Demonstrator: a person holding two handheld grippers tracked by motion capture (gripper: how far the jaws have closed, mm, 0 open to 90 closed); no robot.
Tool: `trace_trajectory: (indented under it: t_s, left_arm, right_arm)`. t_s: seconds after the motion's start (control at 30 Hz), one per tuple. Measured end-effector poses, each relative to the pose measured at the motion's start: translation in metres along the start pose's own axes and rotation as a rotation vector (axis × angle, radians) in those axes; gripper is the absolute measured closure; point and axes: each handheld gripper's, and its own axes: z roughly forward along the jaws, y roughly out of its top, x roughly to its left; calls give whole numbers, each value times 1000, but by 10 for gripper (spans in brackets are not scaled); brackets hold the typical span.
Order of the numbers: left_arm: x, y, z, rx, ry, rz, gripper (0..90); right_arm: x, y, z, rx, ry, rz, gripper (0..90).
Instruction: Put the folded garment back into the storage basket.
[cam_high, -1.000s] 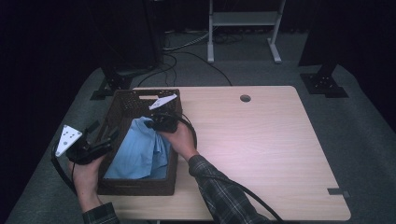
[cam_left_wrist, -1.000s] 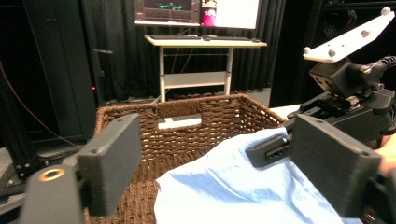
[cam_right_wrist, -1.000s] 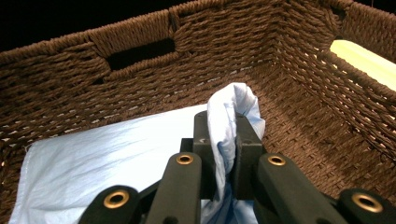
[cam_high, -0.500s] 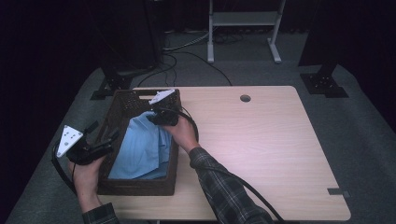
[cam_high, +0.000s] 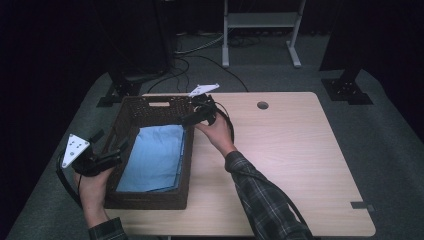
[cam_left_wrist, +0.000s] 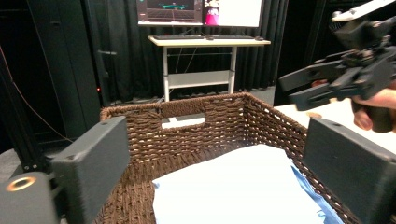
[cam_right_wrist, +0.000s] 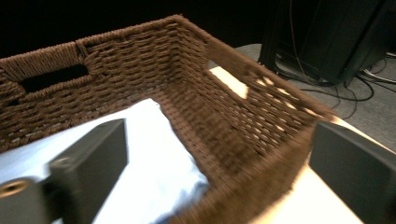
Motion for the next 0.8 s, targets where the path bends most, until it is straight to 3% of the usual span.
trace_trajectory:
  t_s: [0.2, 0.47, 0.8]
  left_arm:
    - [0, -1, 2, 11, 3, 0, 17]
    - [-1, -1, 4, 27, 11, 12, 0]
    - [-2, -1, 6, 40, 28, 20, 0]
  right_arm:
    - [-21, -9, -35, -16, -4, 12, 0]
    - [-47, -30, -92, -26, -55, 5, 0]
    - [-70, -75, -168, 48, -136, -10, 0]
